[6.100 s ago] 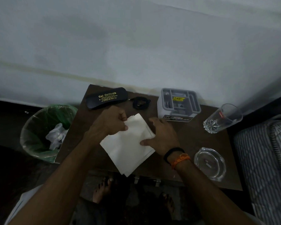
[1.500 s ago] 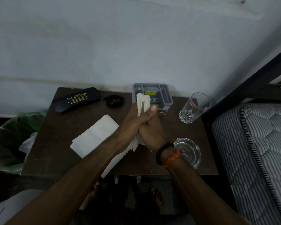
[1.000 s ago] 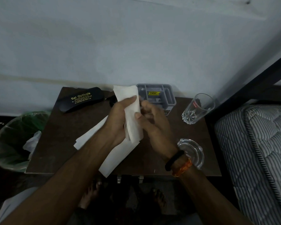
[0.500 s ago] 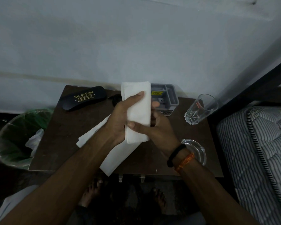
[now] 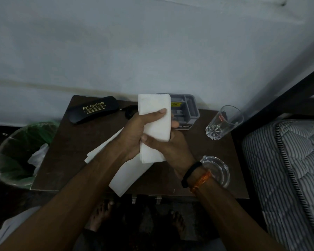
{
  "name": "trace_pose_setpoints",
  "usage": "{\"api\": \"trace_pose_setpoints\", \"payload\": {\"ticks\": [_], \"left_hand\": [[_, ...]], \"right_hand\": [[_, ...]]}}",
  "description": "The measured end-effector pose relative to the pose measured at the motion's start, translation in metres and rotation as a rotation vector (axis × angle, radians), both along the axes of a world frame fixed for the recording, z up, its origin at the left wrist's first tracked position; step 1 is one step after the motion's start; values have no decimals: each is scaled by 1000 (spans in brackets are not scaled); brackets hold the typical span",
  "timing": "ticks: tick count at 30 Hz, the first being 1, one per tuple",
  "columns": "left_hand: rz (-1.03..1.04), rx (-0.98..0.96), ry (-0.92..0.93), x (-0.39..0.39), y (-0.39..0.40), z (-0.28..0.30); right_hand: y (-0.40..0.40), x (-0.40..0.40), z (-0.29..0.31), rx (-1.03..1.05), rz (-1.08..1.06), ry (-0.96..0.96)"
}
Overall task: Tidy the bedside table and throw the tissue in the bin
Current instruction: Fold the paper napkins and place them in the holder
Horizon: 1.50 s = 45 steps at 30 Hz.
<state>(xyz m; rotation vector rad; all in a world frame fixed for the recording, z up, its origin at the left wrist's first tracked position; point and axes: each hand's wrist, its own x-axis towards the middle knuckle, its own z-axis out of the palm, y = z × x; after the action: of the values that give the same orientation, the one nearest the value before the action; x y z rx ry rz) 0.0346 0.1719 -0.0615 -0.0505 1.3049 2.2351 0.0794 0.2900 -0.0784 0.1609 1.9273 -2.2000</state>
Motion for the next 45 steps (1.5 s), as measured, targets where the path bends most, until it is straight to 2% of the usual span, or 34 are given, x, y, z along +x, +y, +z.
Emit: {"api": "trace_pose_setpoints", "payload": {"ticks": [8, 13, 16, 17, 19, 21, 22, 24, 30, 34, 45], "left_hand": [[-49, -24, 29, -2, -1, 4], [-34, -99, 72, 0, 6, 2], [74, -149, 107, -2, 10, -1], [116, -247, 199, -2, 10, -4], [156, -574, 532, -6, 6, -16], [74, -950, 918, -13, -3, -28], [-13, -1091, 1052, -17, -5, -32], [-186, -1219, 1124, -19, -6, -37], [-355, -1305, 1061, -20, 0, -49], [-319, -1234, 1056, -22, -3, -46], [-211, -1204, 1107, -19, -27, -39]], "right_hand": [[15, -5, 8, -23, 147, -73], [18, -7, 1, 17, 94, -60], [23, -11, 0, 26, 32, -81], [28, -13, 1, 19, -34, -82], [41, -17, 6, 24, -220, -66], [56, -20, 11, 91, -357, -36], [62, -20, 13, 115, -397, -28], [70, -22, 15, 107, -473, -13], [72, -23, 24, 71, -529, 36], [72, -24, 21, 74, -541, 59], [69, -38, 10, 184, -460, 140]]}}
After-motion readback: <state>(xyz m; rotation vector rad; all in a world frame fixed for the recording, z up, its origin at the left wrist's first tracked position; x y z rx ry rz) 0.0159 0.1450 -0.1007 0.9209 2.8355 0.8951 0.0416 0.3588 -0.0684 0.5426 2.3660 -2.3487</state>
